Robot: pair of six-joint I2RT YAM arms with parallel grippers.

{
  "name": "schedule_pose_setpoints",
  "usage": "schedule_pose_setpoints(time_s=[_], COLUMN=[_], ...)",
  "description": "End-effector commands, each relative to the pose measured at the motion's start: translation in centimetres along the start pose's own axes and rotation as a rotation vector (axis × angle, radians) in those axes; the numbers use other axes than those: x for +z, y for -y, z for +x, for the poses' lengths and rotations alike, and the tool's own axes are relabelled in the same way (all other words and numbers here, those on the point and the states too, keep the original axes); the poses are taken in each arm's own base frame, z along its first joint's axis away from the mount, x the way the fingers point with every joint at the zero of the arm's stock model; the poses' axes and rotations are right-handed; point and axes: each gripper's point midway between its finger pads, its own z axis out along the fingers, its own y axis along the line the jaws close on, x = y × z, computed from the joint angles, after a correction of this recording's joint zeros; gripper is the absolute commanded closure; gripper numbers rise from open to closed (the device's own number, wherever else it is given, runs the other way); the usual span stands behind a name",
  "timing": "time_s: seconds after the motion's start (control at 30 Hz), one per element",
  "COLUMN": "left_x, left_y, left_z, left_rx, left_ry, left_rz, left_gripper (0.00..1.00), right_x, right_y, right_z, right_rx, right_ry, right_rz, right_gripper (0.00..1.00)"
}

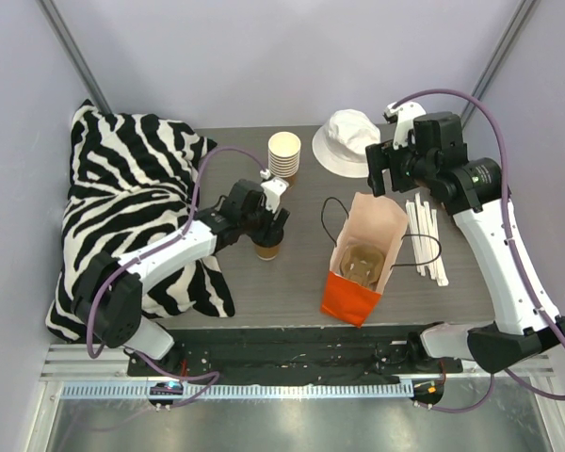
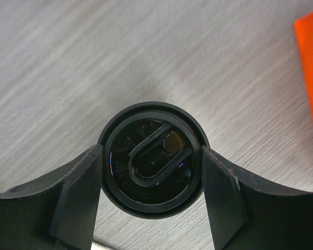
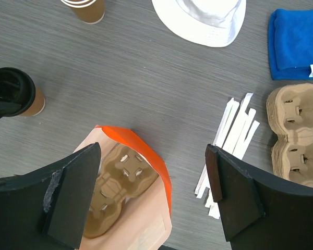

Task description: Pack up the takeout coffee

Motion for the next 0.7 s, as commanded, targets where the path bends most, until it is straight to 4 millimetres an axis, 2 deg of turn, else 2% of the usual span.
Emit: schedule_pose_setpoints(time_s=[0.0, 0.17, 0.23, 0.33, 0.37, 0.4, 0.43, 0.63, 0.67], left_x=[-0.4, 0.0, 0.0, -0.6, -1.0, -1.3, -1.6, -4.4, -5.4], left_y=[0.0, -0.5, -0.5, -0.5, -0.5, -0.5, -0.6, -0.2, 0.1], left_z=[-2.3, -1.2, -0.8, -0.9, -1.6, -1.3, -1.4, -4.0, -4.6], left_rx=[0.062, 0.080, 0.082, 0.086, 0.087, 0.087, 0.089, 0.112, 0.119], left_ry=[0.170, 0.174, 0.155, 0.138, 0.145, 0.120, 0.114, 0.089, 0.062], left_rz=[0.021, -0.003, 0.000, -0.002, 0.000, 0.000, -0.004, 0.019, 0.039], left_gripper=[0.34, 0.29, 0.18, 0.10, 0.07, 0.02, 0.00, 0.00, 0.00], right_x=[-0.1, -0.1, -0.2, -0.2, -0.2, -0.2, -0.2, -0.4, -0.3], right_y=[-0.2, -0.2, -0.1, -0.2, -0.1, -0.1, -0.2, -0.2, -0.2], right_z=[-1.8, -1.8, -1.8, -1.8, -1.9, -1.9, -2.0, -2.2, -2.1], right_rx=[0.014, 0.011, 0.012, 0.009, 0.008, 0.008, 0.006, 0.007, 0.007], right_ry=[0.066, 0.067, 0.064, 0.066, 0.067, 0.068, 0.069, 0.075, 0.074], right_rz=[-0.011, -0.011, -0.009, -0.012, -0.011, -0.011, -0.012, -0.015, -0.017], right_gripper=[0.11, 0.11, 0.11, 0.11, 0.11, 0.11, 0.11, 0.11, 0.11])
